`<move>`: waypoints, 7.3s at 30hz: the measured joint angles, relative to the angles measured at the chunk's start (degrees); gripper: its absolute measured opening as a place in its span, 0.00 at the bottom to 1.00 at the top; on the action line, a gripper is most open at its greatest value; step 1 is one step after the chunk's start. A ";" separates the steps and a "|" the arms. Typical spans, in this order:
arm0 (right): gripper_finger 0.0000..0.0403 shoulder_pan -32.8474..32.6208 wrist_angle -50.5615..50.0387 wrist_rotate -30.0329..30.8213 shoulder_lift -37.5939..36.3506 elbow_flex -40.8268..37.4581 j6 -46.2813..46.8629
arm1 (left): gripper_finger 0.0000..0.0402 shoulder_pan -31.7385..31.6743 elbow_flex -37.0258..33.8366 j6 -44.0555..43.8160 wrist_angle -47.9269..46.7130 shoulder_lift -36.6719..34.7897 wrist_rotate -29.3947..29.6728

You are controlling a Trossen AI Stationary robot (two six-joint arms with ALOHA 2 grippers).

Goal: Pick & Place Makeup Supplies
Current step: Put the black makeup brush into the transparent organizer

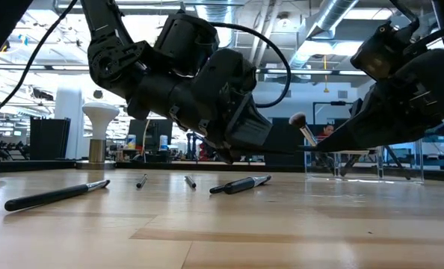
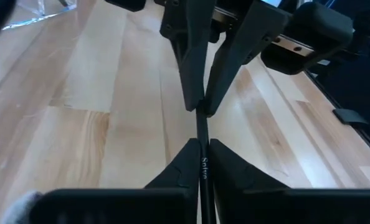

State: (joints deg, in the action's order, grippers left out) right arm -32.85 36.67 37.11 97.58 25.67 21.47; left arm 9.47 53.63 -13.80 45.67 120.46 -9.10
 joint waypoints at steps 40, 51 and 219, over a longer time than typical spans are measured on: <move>0.43 0.30 13.86 -0.93 -20.75 0.00 -30.42 | 0.04 4.35 -0.07 22.41 7.49 -16.93 13.83; 0.36 -1.55 25.99 -2.68 -18.62 0.00 -41.30 | 0.04 5.81 0.00 24.06 12.24 -17.11 13.49; 0.42 21.63 -40.17 -28.10 0.36 23.76 -15.46 | 0.40 11.17 0.00 -16.76 -23.79 -5.27 38.35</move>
State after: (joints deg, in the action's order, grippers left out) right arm -11.22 -3.50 9.01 97.94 49.43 6.01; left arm 20.64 53.63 -30.57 21.88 115.19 29.24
